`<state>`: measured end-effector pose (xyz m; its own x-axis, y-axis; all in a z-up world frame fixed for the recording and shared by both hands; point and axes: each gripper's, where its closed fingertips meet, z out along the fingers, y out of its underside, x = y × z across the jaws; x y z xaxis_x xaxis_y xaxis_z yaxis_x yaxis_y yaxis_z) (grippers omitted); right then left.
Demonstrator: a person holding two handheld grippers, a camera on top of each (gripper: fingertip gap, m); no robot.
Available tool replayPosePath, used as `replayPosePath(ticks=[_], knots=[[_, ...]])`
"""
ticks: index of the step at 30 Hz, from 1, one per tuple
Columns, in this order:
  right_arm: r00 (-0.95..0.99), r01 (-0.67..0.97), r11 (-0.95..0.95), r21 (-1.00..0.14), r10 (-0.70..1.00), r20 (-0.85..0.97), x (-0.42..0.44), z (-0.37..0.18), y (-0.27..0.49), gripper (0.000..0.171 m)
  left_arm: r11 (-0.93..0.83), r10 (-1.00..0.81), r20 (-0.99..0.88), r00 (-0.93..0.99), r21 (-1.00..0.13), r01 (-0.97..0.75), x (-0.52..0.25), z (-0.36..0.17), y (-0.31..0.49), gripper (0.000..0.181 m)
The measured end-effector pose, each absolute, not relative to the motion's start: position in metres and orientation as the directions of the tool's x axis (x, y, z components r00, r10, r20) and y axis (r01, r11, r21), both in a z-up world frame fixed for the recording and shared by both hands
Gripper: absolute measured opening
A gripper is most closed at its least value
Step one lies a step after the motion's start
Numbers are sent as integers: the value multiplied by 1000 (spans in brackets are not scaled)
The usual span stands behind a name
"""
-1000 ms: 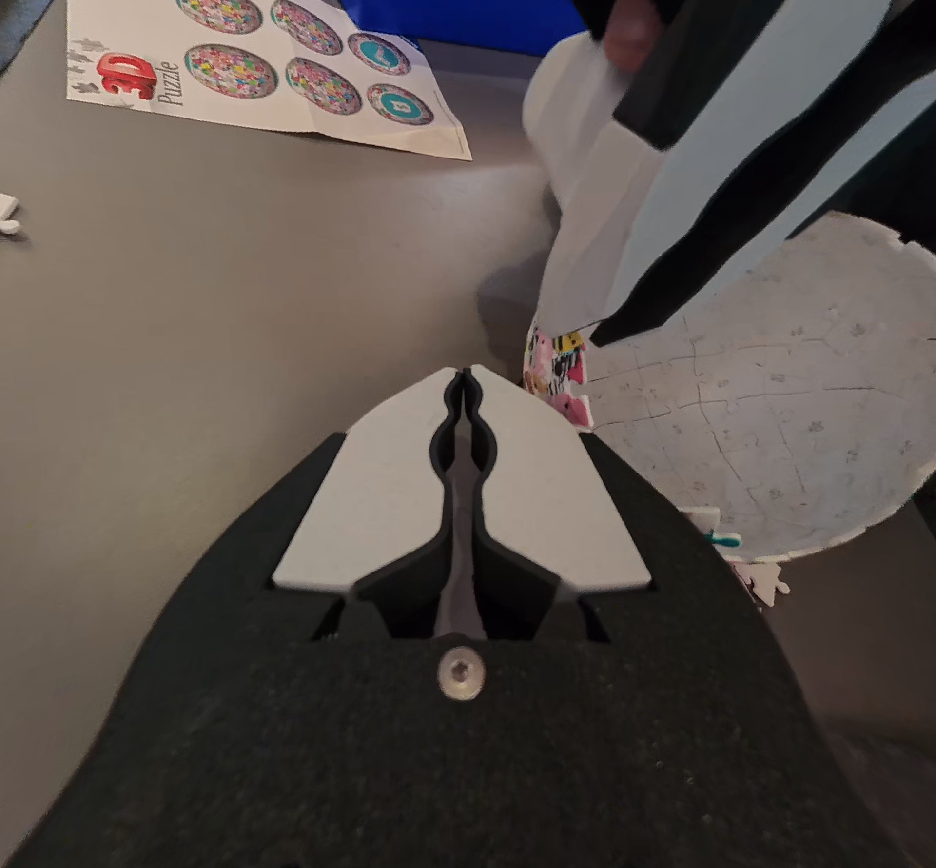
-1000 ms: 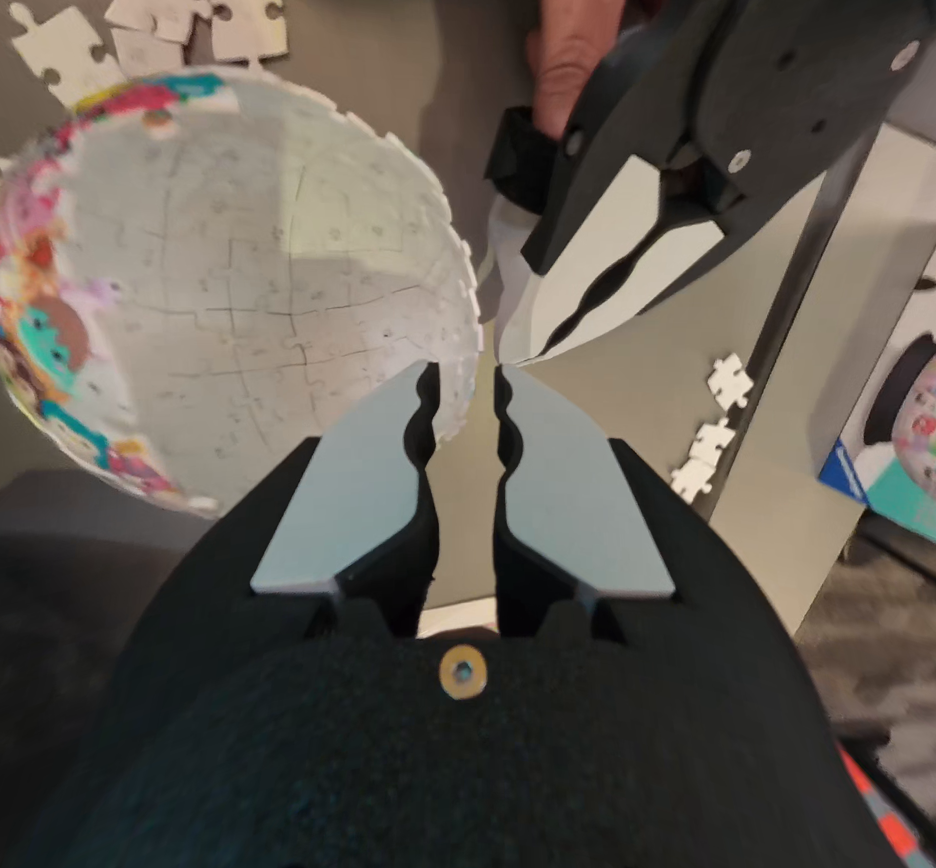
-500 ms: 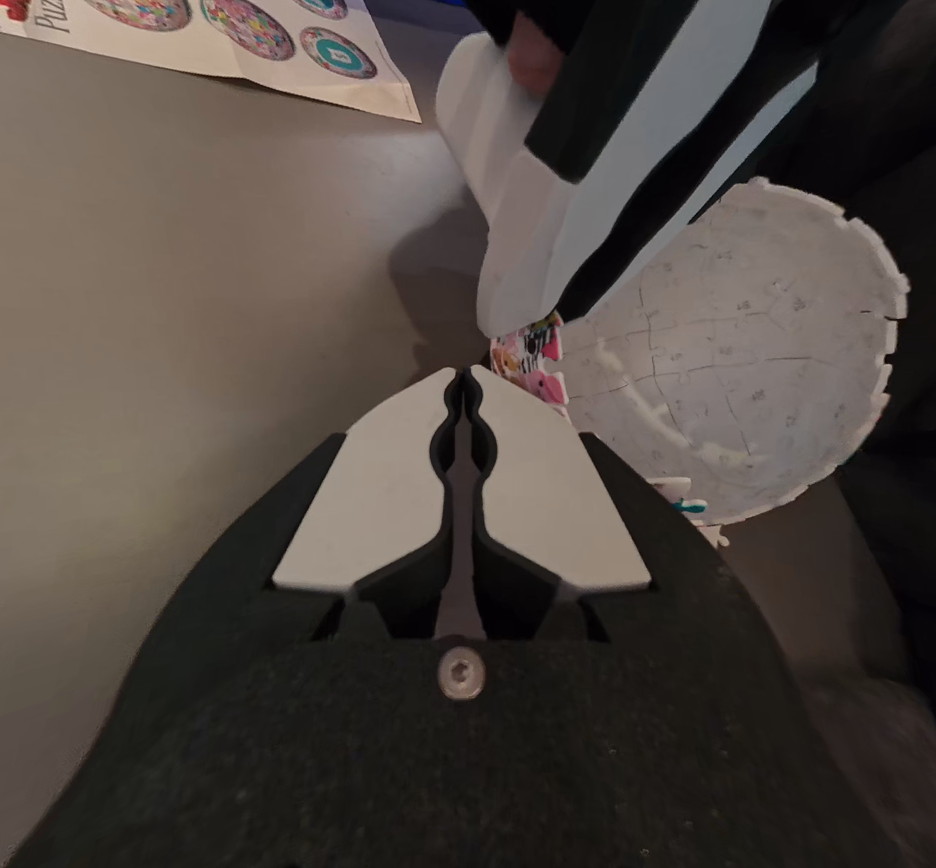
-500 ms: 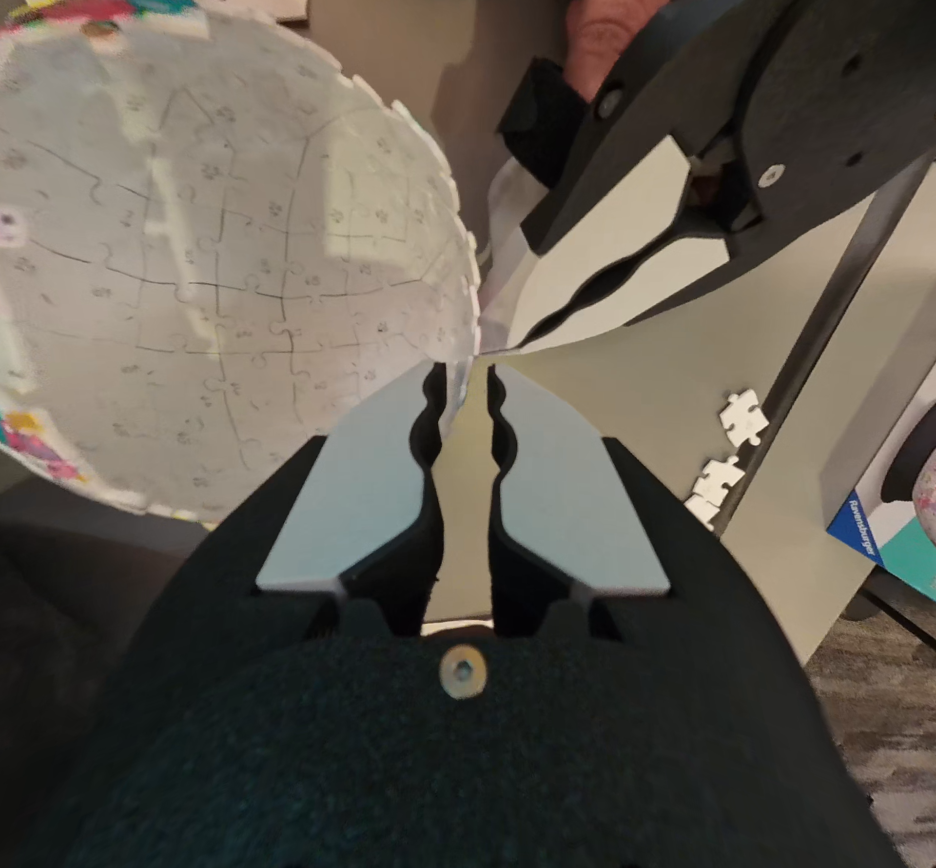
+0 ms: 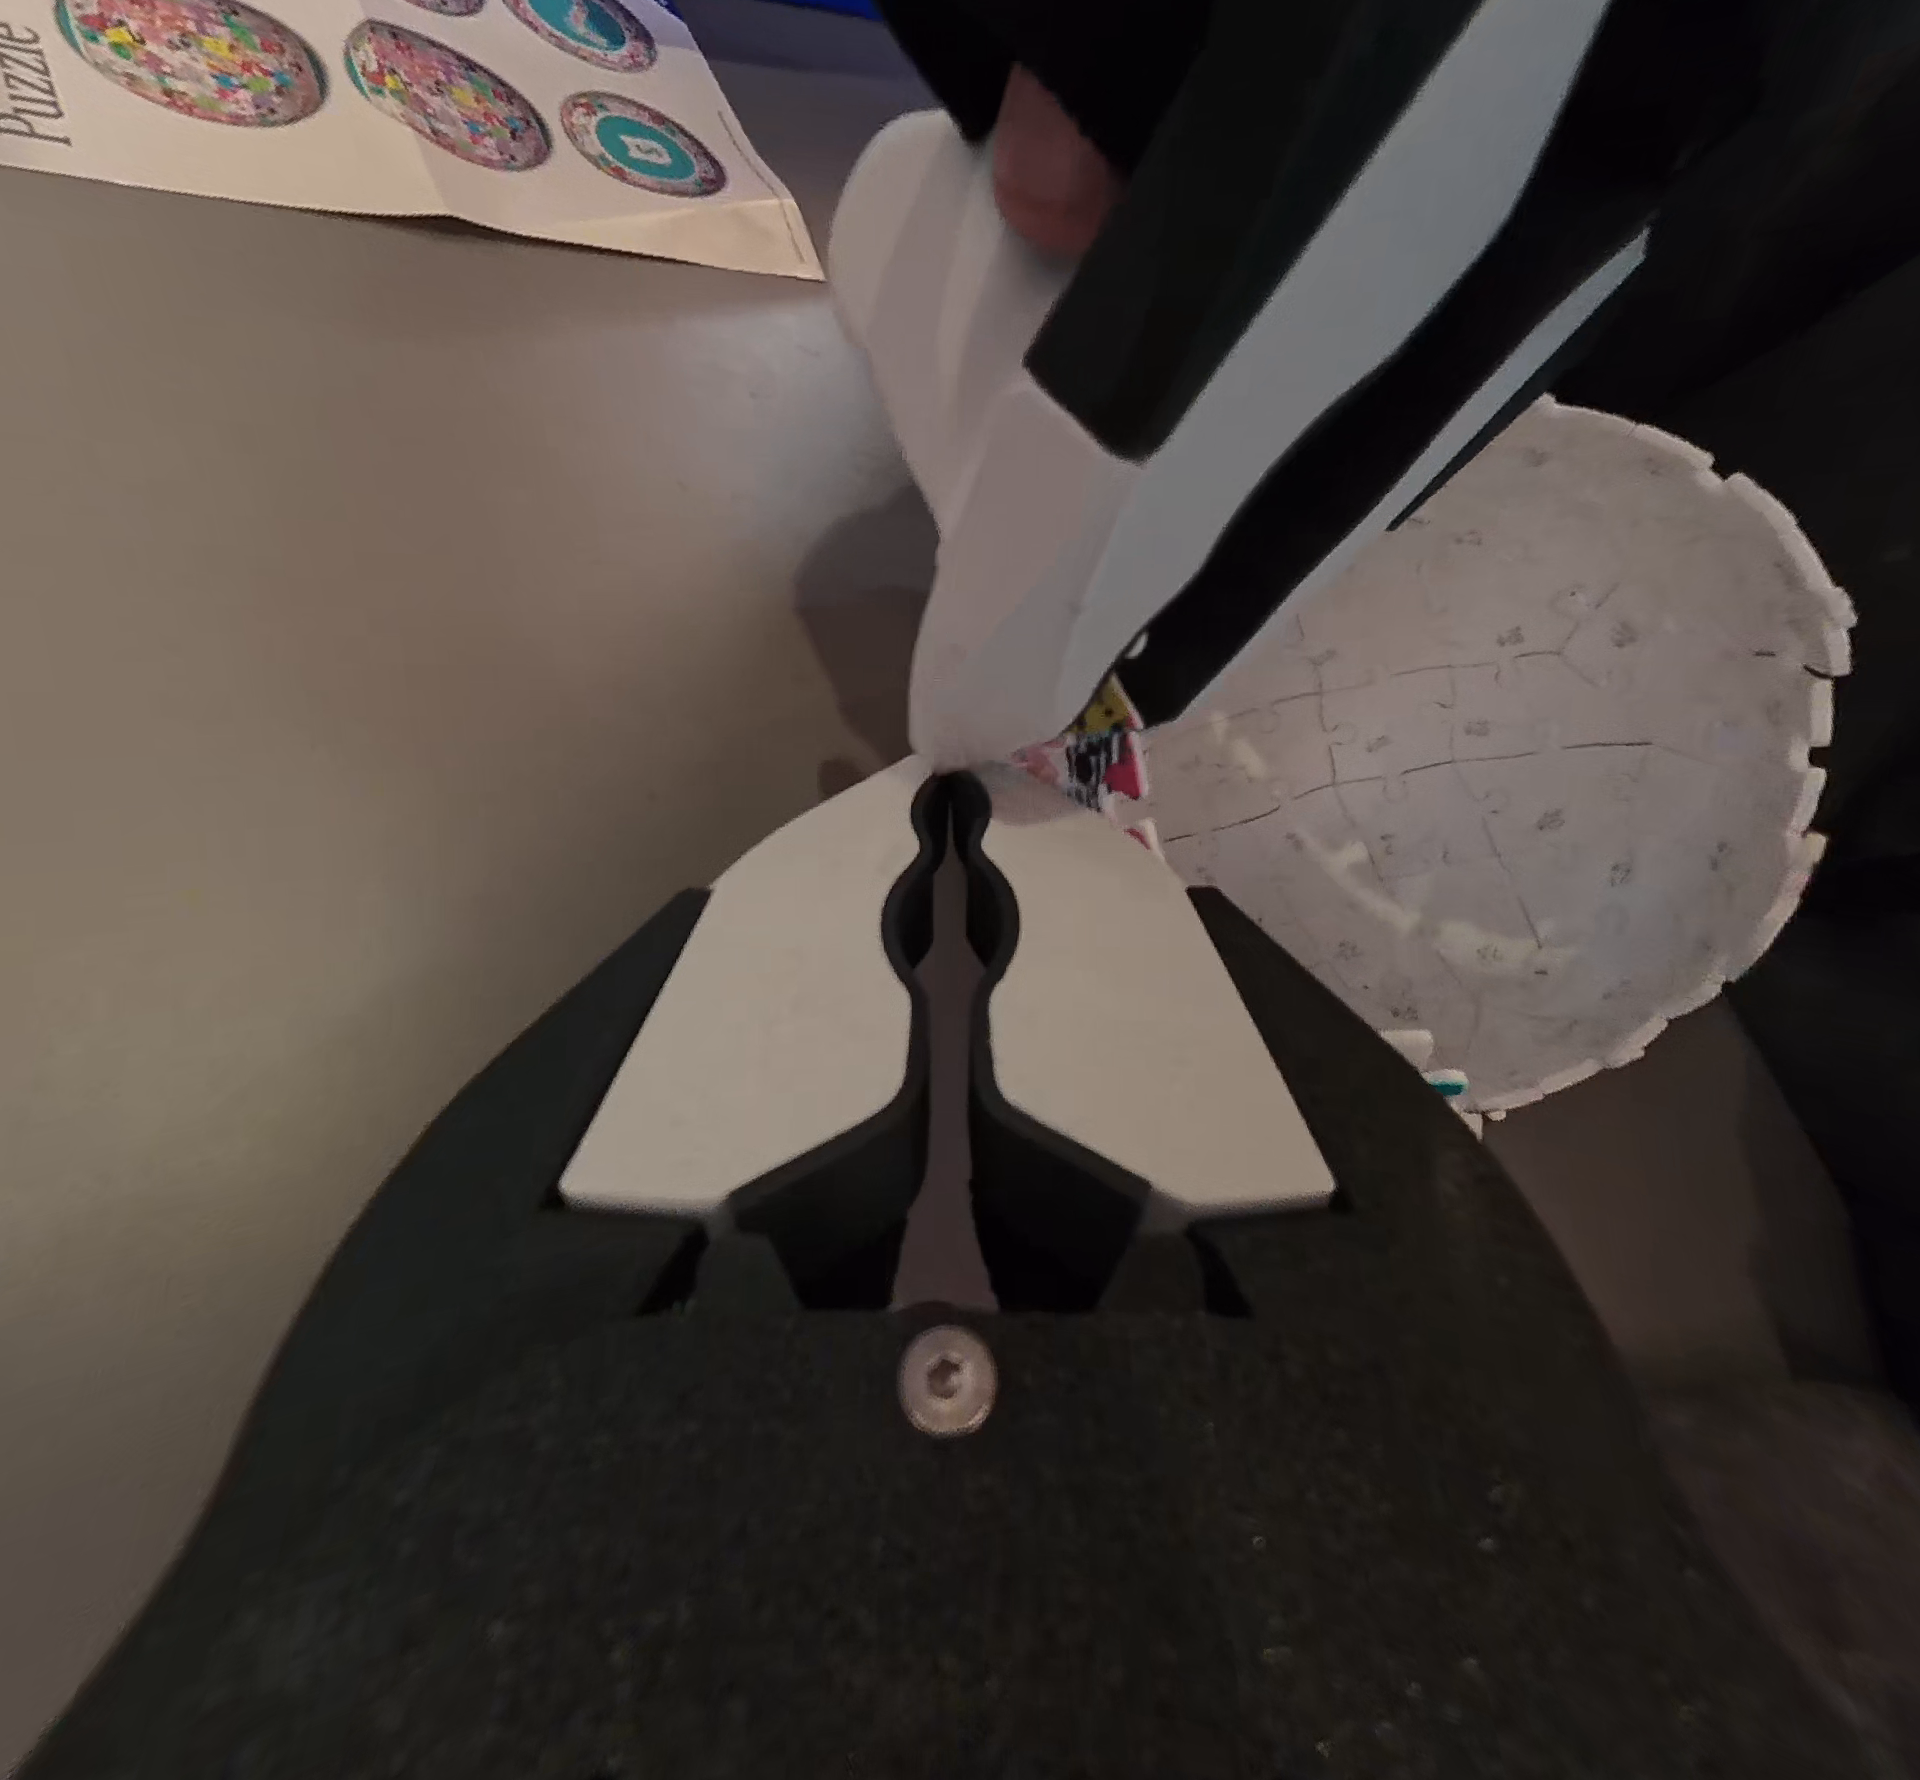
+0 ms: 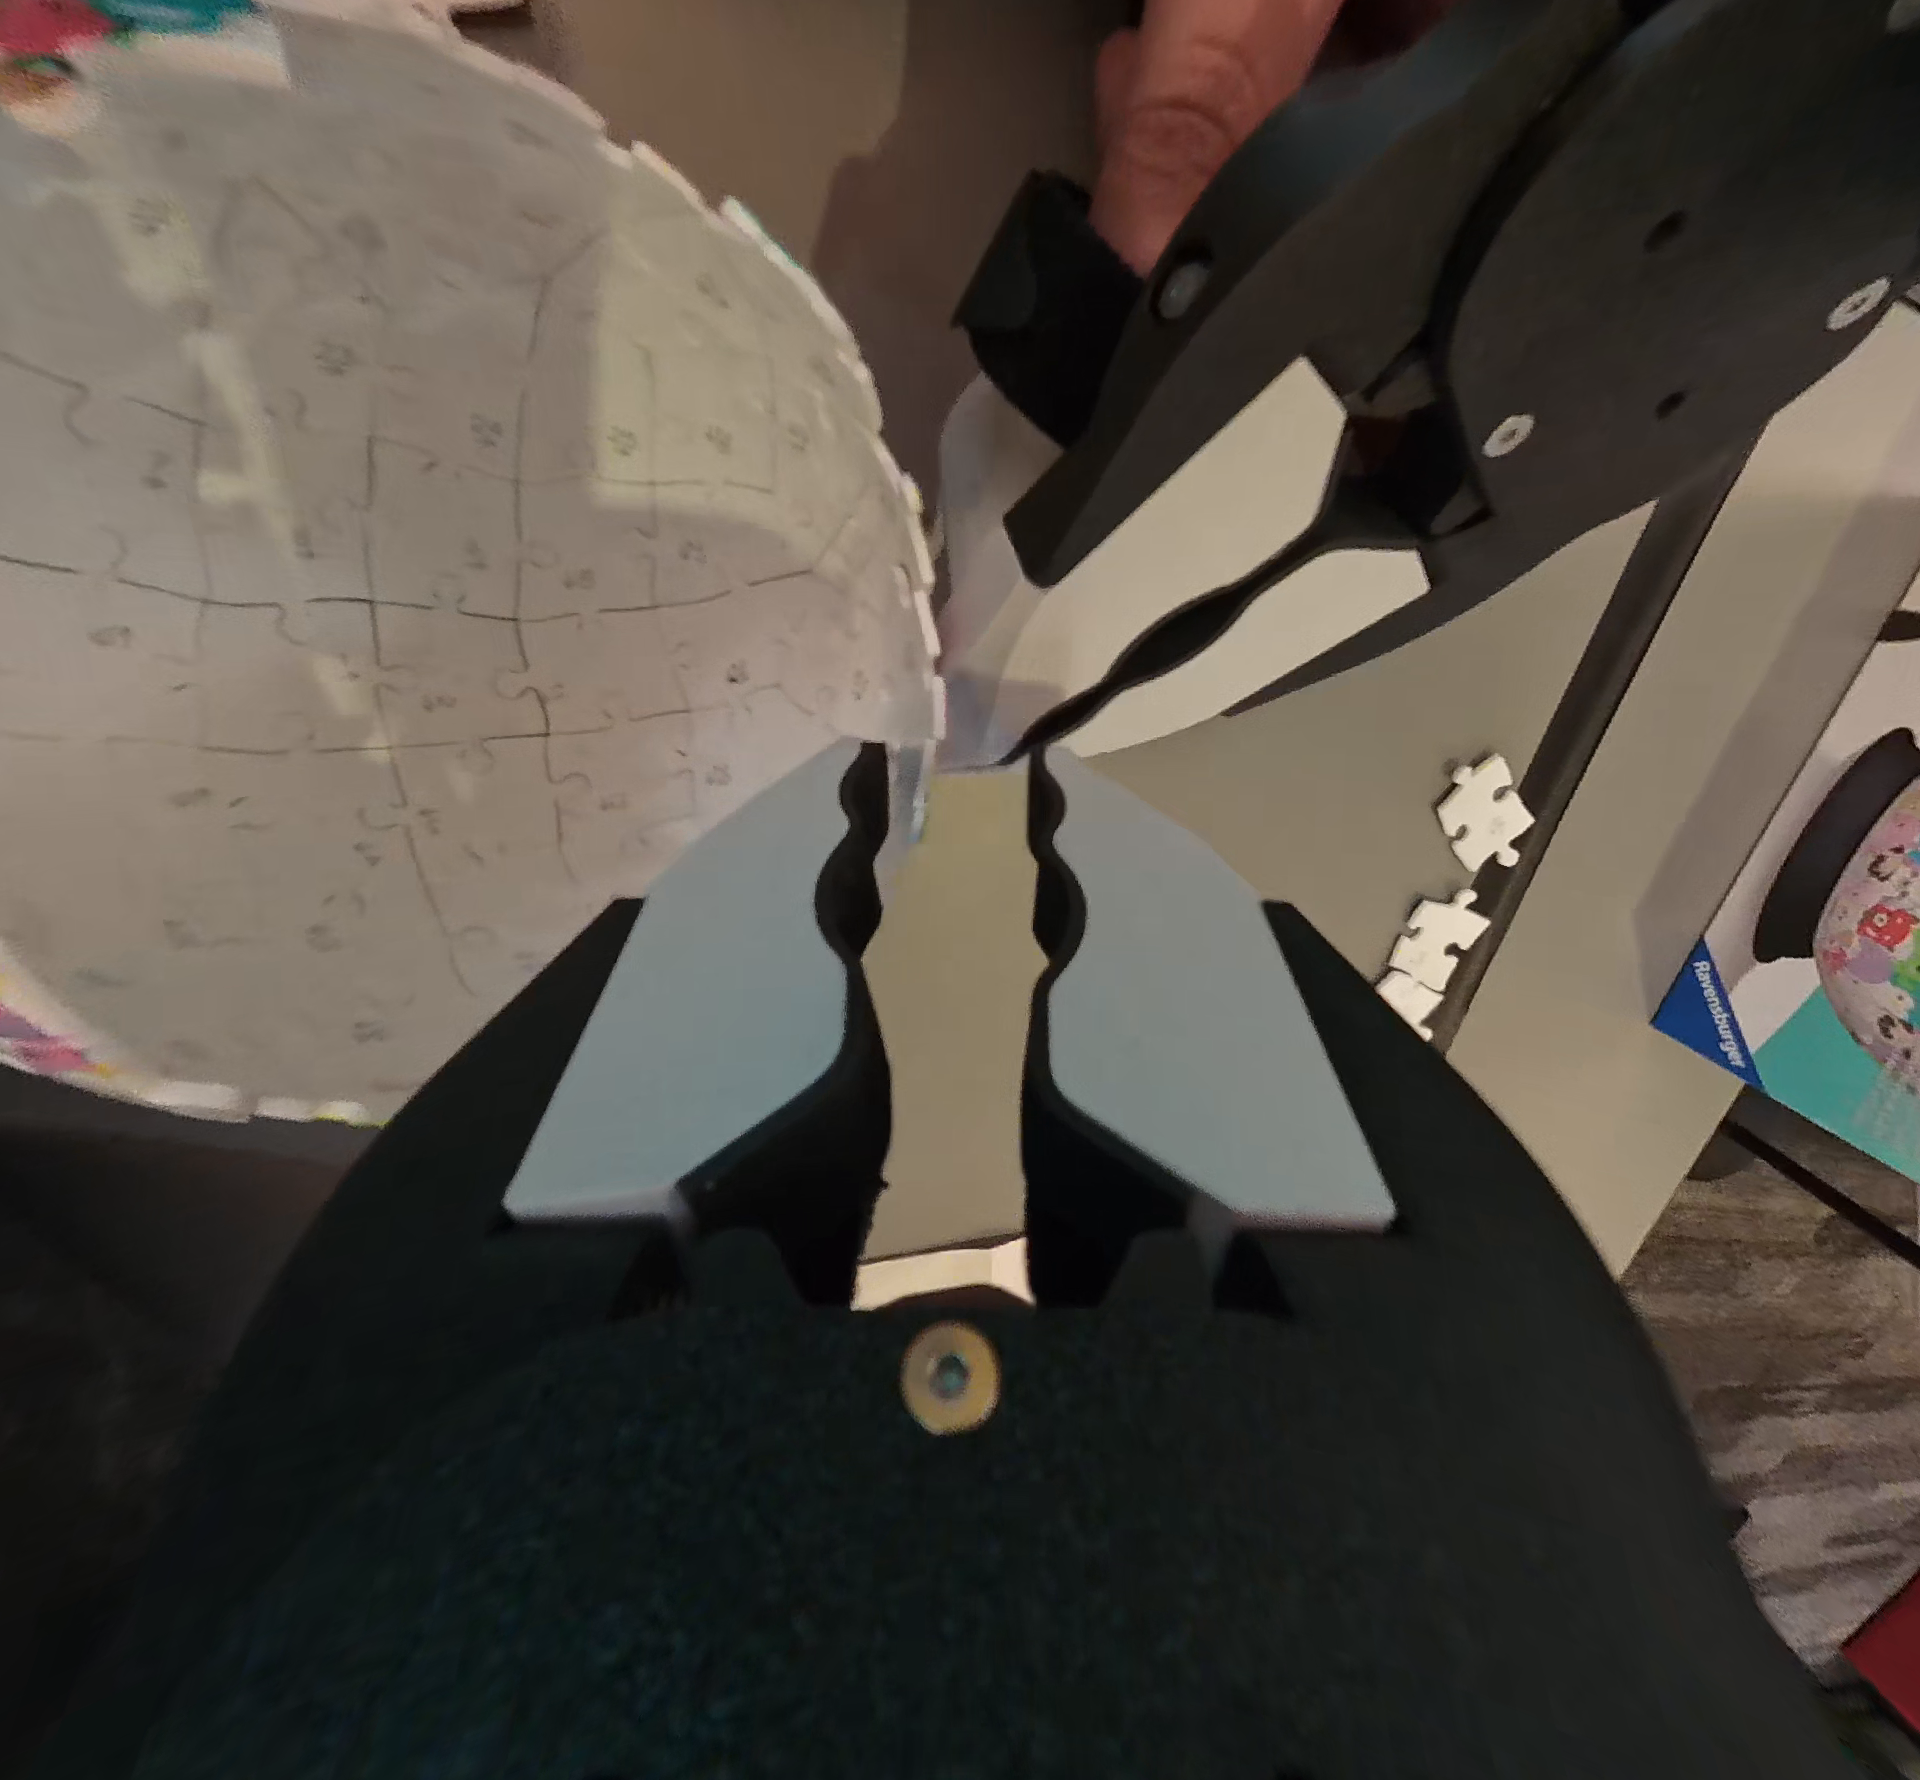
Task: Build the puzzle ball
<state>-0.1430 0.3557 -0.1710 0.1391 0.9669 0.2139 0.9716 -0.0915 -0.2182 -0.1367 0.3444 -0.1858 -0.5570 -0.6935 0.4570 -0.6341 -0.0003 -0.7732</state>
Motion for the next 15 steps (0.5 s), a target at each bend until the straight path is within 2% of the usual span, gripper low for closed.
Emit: replayPosePath(ticks=[15], knots=[[130, 968, -79, -239, 969, 209, -148, -167, 352, 28, -14, -712, 458, -532, -767, -642, -139, -187, 353, 0]])
